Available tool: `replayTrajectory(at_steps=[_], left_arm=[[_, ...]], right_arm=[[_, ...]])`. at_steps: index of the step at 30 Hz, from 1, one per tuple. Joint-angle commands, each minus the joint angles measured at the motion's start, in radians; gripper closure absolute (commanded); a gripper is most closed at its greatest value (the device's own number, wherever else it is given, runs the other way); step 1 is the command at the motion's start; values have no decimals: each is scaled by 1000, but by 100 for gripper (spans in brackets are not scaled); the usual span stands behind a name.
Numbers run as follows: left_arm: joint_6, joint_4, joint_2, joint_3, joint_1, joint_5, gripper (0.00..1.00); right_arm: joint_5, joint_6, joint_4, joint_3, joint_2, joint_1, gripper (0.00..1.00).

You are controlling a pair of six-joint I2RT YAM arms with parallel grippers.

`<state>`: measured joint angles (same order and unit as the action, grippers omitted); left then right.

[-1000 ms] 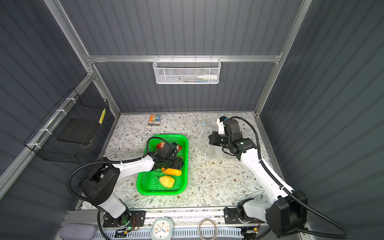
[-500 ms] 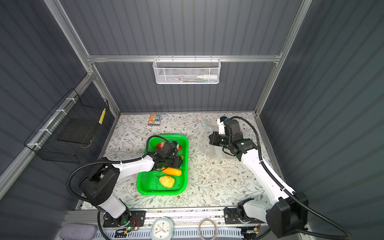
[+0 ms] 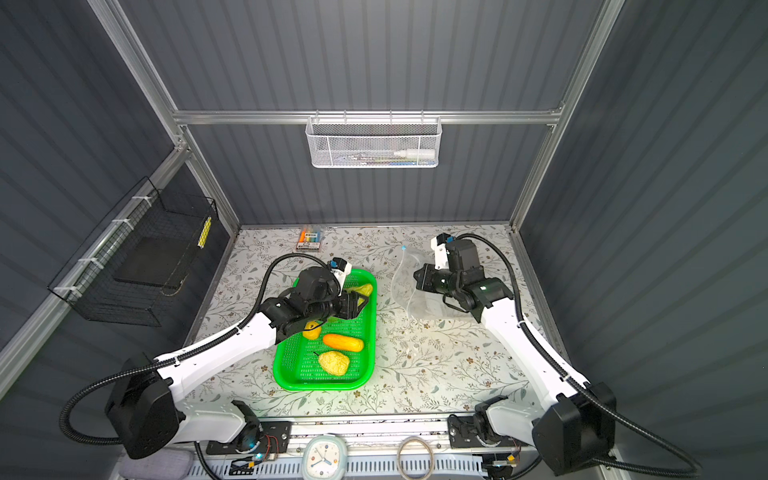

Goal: Place the food in the zip-top bag and seal the zipper
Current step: 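Carry the pear with the left gripper into the bag opening and release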

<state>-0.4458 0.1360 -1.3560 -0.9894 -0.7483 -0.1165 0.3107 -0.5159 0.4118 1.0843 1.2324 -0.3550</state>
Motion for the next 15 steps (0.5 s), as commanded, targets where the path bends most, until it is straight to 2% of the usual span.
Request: replayTrajectory(at_steps=[1, 8, 10, 15], left_arm=[[-43, -90, -21, -50, -19, -143, 51], [-74, -182, -177, -150, -67, -199, 51], [-77, -191, -222, -176, -73, -200, 52], [-77, -180, -307, -228, -74, -153, 52]], right_arm=[[16, -10, -18, -10, 9, -9, 100], [15, -32, -63, -44, 6, -19, 100], [53, -39, -72, -52, 6, -22, 100], [57, -45, -79, -60, -6, -30, 100]])
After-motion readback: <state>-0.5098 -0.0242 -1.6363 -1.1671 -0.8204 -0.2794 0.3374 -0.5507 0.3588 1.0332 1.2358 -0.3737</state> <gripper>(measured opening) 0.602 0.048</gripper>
